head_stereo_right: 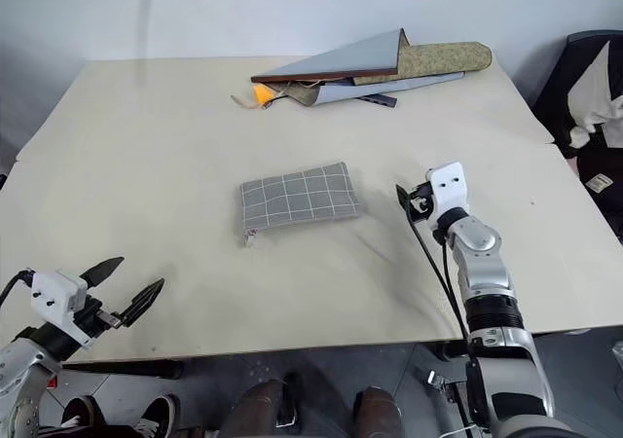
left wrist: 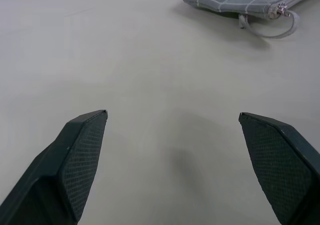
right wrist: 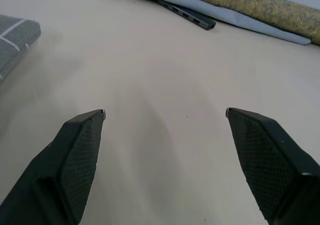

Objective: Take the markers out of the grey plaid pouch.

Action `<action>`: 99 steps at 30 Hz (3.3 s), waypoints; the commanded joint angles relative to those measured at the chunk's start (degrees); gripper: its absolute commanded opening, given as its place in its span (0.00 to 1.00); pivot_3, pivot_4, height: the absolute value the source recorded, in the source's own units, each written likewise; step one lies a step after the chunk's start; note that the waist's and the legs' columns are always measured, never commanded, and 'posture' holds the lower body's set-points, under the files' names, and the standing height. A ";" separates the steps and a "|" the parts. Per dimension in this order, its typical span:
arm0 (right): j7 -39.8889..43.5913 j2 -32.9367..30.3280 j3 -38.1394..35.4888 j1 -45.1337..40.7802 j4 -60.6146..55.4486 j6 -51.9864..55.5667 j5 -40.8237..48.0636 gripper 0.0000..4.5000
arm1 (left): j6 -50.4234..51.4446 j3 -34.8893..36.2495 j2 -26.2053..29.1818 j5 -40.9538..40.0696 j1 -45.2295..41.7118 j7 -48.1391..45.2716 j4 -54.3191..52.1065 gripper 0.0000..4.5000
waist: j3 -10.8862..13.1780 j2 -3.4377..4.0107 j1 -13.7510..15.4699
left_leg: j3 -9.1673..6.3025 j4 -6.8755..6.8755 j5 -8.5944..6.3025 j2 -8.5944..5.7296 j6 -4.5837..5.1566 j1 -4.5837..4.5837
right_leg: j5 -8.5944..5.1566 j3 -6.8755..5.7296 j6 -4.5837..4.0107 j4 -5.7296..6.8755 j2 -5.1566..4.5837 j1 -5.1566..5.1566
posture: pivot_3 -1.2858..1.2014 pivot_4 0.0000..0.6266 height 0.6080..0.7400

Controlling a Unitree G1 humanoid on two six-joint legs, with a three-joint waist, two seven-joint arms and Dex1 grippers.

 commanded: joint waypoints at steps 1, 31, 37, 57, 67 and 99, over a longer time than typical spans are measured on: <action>0.28 -0.66 -0.85 -0.78 -1.31 -1.14 0.26 0.90 | -1.65 0.78 -0.15 -0.42 -0.62 0.02 -1.10 1.00 | 0.00 0.00 0.02 | 0.00 0.00 0.00 0.00 0.00 0.00 | 0.00 0.00 0.00 0.00 0.00 0.00 | 0.52 0.24 1.00; -1.72 9.16 16.90 -7.74 2.91 -3.49 -14.61 0.01 | -38.36 -25.25 7.70 32.69 -41.65 4.62 42.39 1.00 | -0.03 -0.05 0.30 | 0.31 -0.07 0.04 -0.06 -0.02 -0.09 | -0.01 -0.17 -0.01 0.58 0.02 -0.57 | 0.52 0.24 1.00; 0.01 8.10 16.25 -6.08 1.74 -3.80 -14.29 0.01 | -47.18 -31.79 5.52 36.55 -51.04 5.50 53.87 1.00 | -0.07 -0.11 -0.04 | 0.35 -0.05 0.07 -0.05 -0.01 -0.08 | 0.00 -0.20 -0.01 0.59 0.01 -0.55 | 0.52 0.24 1.00; 0.60 7.45 14.63 -1.84 -7.36 0.93 -12.92 0.00 | -53.93 -39.32 0.99 37.64 -57.84 2.64 65.83 0.49 | -0.08 -0.12 0.13 | 0.27 0.13 0.11 -0.10 0.09 -0.08 | 0.00 -0.28 0.00 0.77 -0.06 -0.48 | 0.52 0.24 1.00; 5.49 7.34 9.50 0.02 -18.01 9.28 -3.02 0.08 | -48.37 -36.87 -0.28 29.74 -54.91 -1.90 58.16 0.00 | -0.09 -0.11 0.14 | 0.23 0.15 0.11 -0.11 0.10 -0.08 | 0.00 -0.28 0.00 0.77 -0.06 -0.45 | 0.52 0.24 1.00; 3.47 14.79 13.42 6.95 -39.87 40.99 15.03 0.88 | 5.43 -40.00 -6.95 31.41 -46.22 3.68 8.12 0.00 | -0.09 -0.14 1.50 | 0.19 0.18 0.12 -0.08 0.08 -0.21 | 0.00 -0.24 0.00 0.53 0.03 -0.43 | 0.52 0.24 1.00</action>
